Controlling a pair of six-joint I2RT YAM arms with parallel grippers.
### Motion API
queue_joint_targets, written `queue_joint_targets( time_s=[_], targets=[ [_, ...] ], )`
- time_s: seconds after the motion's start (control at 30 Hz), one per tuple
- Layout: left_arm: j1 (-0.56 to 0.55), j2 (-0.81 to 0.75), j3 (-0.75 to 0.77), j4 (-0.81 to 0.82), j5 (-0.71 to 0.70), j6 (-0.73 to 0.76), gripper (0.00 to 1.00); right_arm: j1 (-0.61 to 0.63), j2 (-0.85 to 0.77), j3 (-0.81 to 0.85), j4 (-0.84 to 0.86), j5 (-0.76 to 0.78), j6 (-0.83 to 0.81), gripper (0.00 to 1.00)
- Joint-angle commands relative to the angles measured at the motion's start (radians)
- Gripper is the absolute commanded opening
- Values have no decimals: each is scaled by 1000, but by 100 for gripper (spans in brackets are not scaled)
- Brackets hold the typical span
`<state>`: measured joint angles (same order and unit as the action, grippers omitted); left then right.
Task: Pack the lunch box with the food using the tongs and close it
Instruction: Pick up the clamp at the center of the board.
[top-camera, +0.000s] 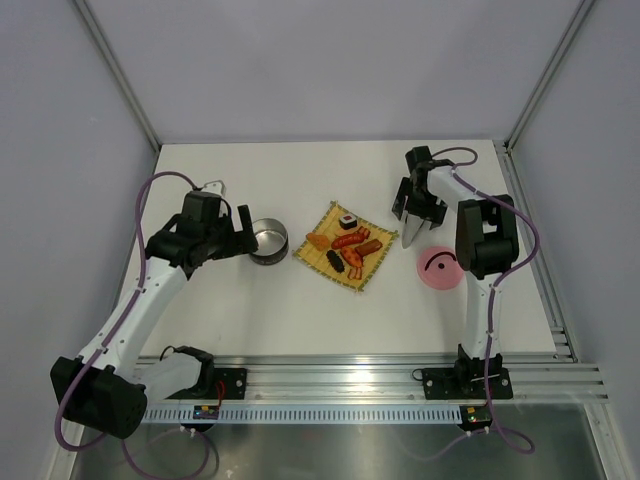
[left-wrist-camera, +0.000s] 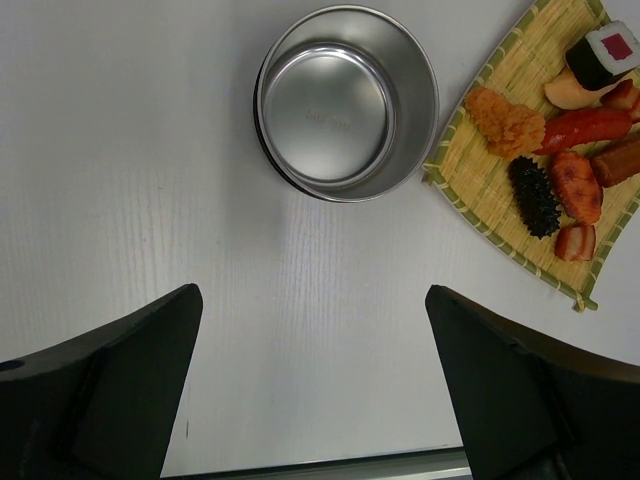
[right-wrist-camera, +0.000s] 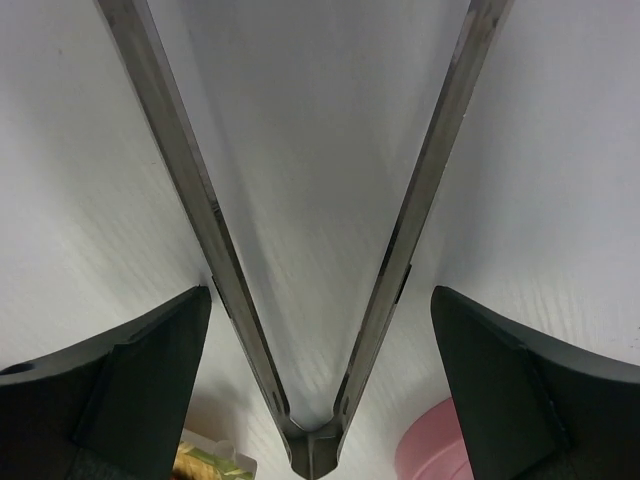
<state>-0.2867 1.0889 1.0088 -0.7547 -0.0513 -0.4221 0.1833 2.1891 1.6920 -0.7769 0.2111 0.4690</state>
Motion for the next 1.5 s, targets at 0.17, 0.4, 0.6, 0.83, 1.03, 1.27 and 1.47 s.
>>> queue_joint_targets(
  time_s=[0.17, 0.4, 0.6, 0.83, 1.03, 1.27, 1.47],
  targets=[
    [4, -21, -3, 11, 7, 22, 99, -11, 49, 34, 24, -7, 8, 81],
    [4, -26, -13, 20, 14, 14, 99, -13, -31, -12, 45, -12, -12, 41],
    [4, -20, -10, 15, 16, 23, 99, -13, -179, -23, 24, -4, -44, 18],
    [7, 17, 46, -21, -41, 46, 99, 4, -419, -35, -33, -88, -76, 17],
    [14, 72, 112, -35, -36, 42, 99, 114, -619, -95, -120, -191, -108, 12],
    [15, 123, 175, -34, -12, 36, 99, 252, -802, -264, -205, -282, -60, 16],
    [17, 154, 205, -40, -42, 39, 99, 343, -899, -328, -311, -309, -35, 25]
  ],
)
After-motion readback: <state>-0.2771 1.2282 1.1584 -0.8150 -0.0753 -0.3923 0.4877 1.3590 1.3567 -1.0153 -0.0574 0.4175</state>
